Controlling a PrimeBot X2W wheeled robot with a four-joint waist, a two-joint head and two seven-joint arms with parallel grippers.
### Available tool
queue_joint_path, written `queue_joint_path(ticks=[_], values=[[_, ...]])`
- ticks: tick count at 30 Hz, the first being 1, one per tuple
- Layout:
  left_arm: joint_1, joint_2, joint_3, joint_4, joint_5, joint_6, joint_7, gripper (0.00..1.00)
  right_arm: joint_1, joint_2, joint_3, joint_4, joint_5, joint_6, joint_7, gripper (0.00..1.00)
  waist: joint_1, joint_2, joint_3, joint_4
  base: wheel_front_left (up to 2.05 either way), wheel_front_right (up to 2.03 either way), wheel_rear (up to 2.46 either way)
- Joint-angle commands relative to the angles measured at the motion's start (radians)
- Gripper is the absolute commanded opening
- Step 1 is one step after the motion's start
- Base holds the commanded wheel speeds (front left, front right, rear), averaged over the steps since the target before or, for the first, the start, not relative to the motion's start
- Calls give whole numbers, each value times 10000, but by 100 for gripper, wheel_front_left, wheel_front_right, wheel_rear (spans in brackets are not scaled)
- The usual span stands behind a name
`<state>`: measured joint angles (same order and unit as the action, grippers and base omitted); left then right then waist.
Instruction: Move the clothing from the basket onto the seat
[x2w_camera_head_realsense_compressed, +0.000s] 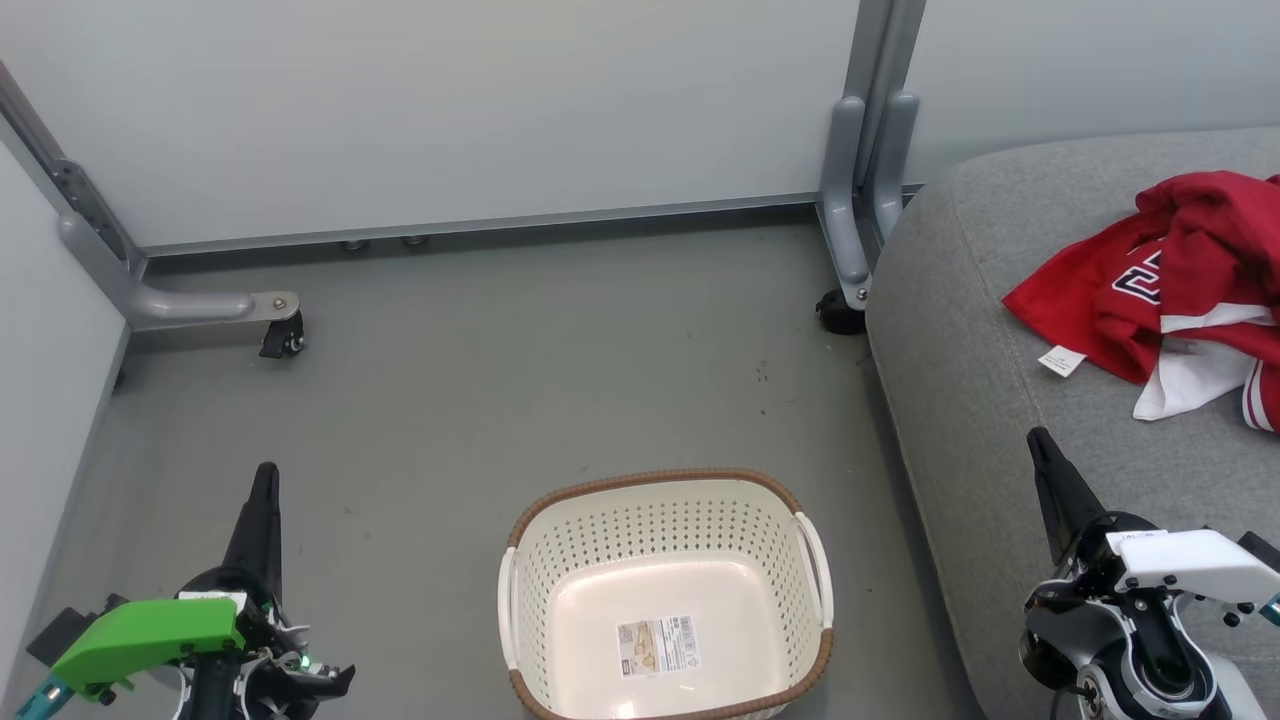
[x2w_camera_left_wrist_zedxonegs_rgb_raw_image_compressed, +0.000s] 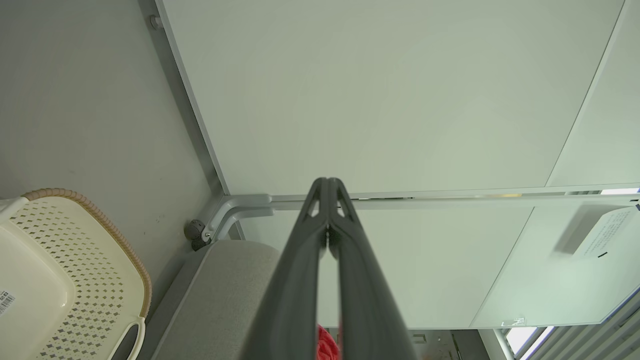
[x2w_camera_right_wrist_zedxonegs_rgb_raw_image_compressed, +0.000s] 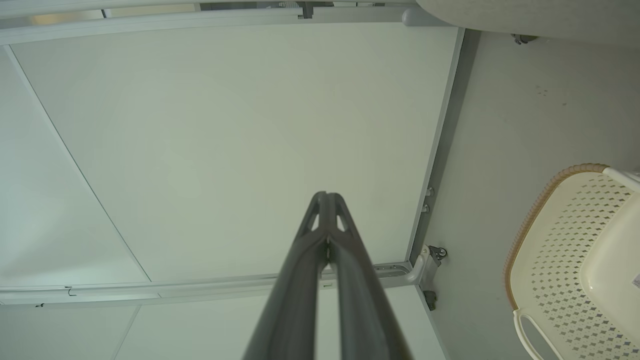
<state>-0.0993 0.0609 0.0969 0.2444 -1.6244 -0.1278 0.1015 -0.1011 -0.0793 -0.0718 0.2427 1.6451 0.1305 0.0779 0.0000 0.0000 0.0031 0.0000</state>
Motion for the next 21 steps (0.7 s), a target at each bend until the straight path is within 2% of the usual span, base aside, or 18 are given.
queue_joint_path(ticks=[1,21], values=[[-153,13,47,20,-25,-72,27,0,-75,-17,-21,25,34,5,60,0,0,0,0,0,0,0,0],[-138,-11,90,16,32,-72,61,0,-79,57,-110,32,-74,5,119,0,0,0,0,0,0,0,0]])
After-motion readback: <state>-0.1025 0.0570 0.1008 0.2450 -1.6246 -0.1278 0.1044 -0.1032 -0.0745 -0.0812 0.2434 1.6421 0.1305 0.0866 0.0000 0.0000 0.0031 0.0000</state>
